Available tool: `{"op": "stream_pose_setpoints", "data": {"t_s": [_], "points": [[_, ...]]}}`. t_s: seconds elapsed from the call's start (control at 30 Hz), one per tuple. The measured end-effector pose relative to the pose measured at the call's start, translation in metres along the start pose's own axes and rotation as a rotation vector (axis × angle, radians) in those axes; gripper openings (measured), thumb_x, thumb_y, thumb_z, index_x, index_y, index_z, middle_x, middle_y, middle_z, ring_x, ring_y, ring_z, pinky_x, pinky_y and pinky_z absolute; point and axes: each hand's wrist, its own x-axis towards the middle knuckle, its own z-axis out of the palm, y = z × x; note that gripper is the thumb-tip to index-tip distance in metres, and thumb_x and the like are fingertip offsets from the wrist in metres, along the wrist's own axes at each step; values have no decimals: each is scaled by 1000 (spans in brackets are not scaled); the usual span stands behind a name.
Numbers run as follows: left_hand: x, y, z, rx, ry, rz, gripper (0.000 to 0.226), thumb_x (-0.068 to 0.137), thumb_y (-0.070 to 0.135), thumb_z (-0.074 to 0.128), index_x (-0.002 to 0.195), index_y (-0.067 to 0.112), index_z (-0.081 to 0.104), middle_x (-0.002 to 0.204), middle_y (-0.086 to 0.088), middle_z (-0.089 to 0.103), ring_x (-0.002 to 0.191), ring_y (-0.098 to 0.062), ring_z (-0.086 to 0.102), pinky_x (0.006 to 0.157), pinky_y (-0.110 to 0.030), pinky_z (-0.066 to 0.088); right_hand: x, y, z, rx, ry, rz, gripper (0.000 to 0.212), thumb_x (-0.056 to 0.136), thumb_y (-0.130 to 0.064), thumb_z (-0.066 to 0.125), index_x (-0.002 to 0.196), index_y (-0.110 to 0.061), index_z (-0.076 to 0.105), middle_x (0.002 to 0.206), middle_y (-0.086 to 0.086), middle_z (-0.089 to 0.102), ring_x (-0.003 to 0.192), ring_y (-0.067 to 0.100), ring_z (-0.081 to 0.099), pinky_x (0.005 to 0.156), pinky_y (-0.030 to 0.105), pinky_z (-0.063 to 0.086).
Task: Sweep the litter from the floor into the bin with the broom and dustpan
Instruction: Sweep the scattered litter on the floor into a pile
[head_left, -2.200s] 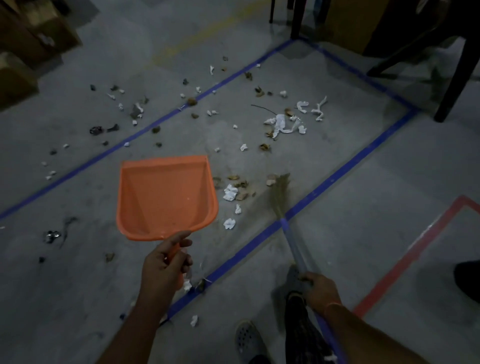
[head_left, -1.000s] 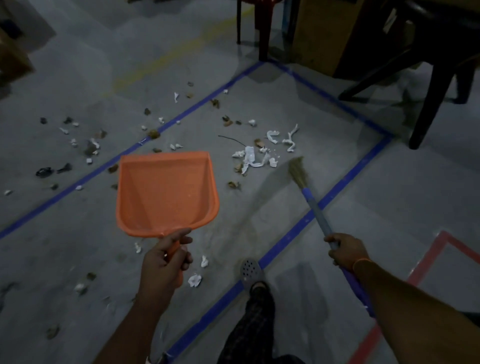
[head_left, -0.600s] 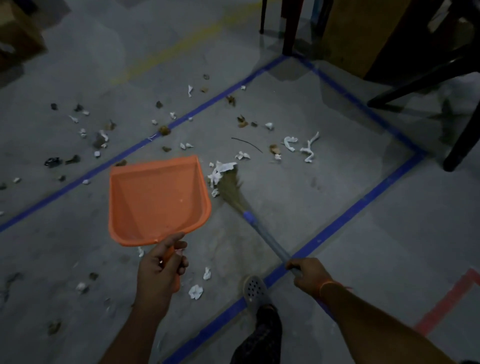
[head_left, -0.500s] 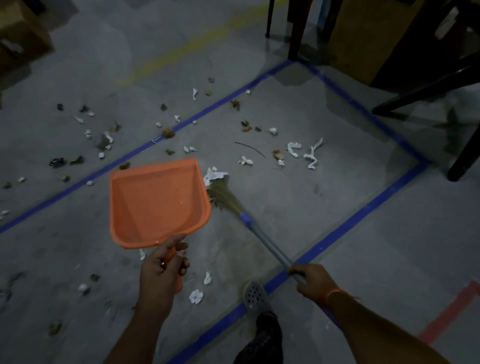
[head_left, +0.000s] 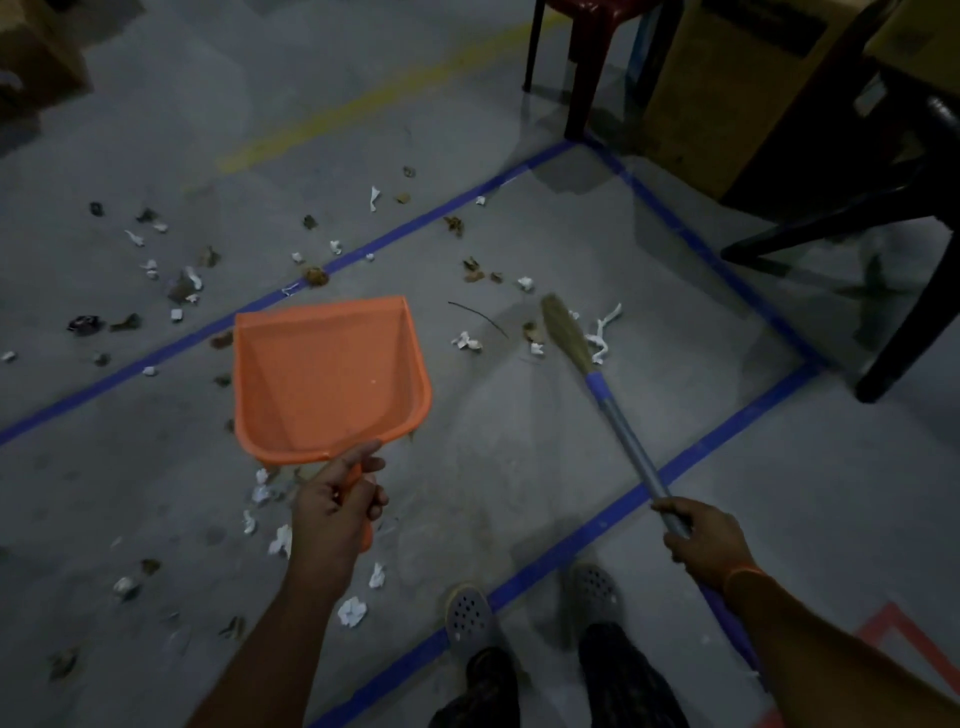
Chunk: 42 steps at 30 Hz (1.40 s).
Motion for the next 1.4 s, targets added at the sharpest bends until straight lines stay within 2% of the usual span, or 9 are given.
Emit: {"op": "stream_pose_setpoints", "data": {"t_s": [0.2, 0.4, 0.53, 0.73, 0.8, 0.9, 1.0, 1.07, 1.4], "points": [[-1, 5, 57, 11, 14, 1, 42, 96, -14, 45, 123, 10, 66, 103, -8, 67, 62, -12, 57, 53, -20, 46, 25, 32, -52, 148, 101, 129, 43, 78, 5, 68, 102, -31, 71, 81, 7, 72, 57, 21, 70, 57, 38, 60], [-5, 14, 114, 13, 24, 1, 42, 95, -15, 46, 120, 12, 67, 100, -6, 68, 60, -11, 56, 52, -20, 45, 56, 53, -85, 218, 65, 189, 39, 80, 7, 67, 107, -21, 71, 83, 13, 71, 60, 27, 70, 45, 30, 55], [-6, 21, 142, 1, 20, -4, 39, 96, -13, 47, 121, 10, 67, 100, -6, 68, 61, -12, 56, 53, -20, 46, 73, 55, -92, 223, -2, 198, 38, 80, 8, 67, 103, -22, 69, 83, 12, 69, 65, 30, 70, 50, 33, 58], [-4, 25, 158, 23, 40, 20, 42, 96, -13, 48, 122, 12, 68, 102, -5, 70, 66, -14, 60, 55, -21, 48, 94, 44, -67, 147, -123, 114, 38, 75, 4, 69, 103, -23, 70, 83, 11, 72, 54, 18, 69, 48, 23, 55], [-6, 29, 159, 8, 59, 20, 39, 97, -11, 48, 121, 12, 68, 103, -7, 69, 68, -15, 62, 56, -21, 49, 99, 35, -52, 126, -167, 47, 40, 74, 3, 69, 101, -26, 71, 84, 11, 73, 51, 14, 68, 50, 26, 58], [-8, 36, 160, -14, 87, 17, 37, 98, -10, 49, 121, 12, 68, 106, -11, 68, 70, -16, 63, 58, -21, 50, 104, 17, -33, 113, -252, -34, 44, 71, 3, 66, 96, -34, 69, 87, 9, 73, 57, 18, 68, 57, 31, 60], [-8, 46, 161, -33, 116, 37, 36, 98, -11, 48, 121, 10, 67, 106, -17, 66, 69, -14, 64, 57, -20, 50, 104, -3, -27, 67, -334, -139, 47, 69, -1, 67, 98, -39, 69, 90, 1, 72, 63, 13, 66, 62, 24, 59], [-5, 55, 160, -41, 137, 60, 36, 98, -12, 47, 122, 8, 66, 106, -18, 66, 68, -12, 65, 57, -19, 50, 103, -11, -30, 60, -362, -182, 46, 71, 0, 66, 102, -34, 72, 86, -2, 71, 61, 11, 66, 56, 19, 55], [31, 100, 142, -134, 228, 182, 39, 97, -13, 47, 128, 3, 62, 101, -9, 65, 66, -11, 62, 54, -18, 47, 110, 11, -76, 79, -197, -208, 48, 71, 1, 69, 104, -34, 73, 94, -4, 73, 69, 10, 67, 60, 20, 52]]}}
